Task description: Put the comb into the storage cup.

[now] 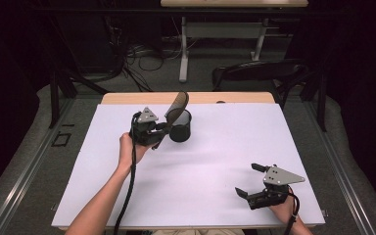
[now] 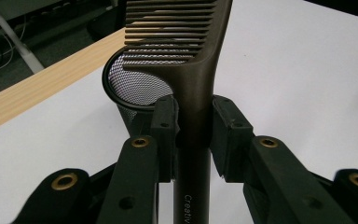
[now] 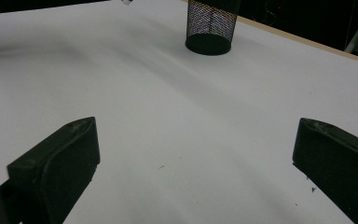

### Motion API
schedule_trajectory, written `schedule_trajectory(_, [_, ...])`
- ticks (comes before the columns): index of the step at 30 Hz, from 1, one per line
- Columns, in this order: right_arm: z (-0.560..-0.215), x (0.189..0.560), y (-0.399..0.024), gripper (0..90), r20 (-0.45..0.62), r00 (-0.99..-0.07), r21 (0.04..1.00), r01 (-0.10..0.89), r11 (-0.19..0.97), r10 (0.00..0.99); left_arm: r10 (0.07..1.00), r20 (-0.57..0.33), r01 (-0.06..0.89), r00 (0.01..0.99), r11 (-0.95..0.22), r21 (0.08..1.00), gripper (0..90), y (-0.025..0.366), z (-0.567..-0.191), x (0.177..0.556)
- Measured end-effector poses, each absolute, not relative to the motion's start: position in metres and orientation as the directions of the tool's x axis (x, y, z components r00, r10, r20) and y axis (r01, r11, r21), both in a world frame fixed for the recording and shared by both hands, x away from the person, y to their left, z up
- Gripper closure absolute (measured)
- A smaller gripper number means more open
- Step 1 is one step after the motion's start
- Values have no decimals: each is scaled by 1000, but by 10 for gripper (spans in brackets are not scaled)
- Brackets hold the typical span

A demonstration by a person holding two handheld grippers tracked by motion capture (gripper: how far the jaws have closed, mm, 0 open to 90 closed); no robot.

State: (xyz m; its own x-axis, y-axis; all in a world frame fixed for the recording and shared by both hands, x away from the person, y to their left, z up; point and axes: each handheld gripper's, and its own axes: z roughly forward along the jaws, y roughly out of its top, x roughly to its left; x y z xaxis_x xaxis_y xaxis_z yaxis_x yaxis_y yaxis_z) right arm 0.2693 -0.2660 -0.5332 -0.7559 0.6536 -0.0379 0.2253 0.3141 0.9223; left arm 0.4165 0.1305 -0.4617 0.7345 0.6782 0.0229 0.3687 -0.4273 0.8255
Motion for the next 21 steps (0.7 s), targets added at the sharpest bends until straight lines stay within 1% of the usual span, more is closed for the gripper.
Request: schedule_trajectory(21, [-533,271,-265,2,-39,-755,918,231,321,655,690,8,370,724,-398,840,728,124,-451,429])
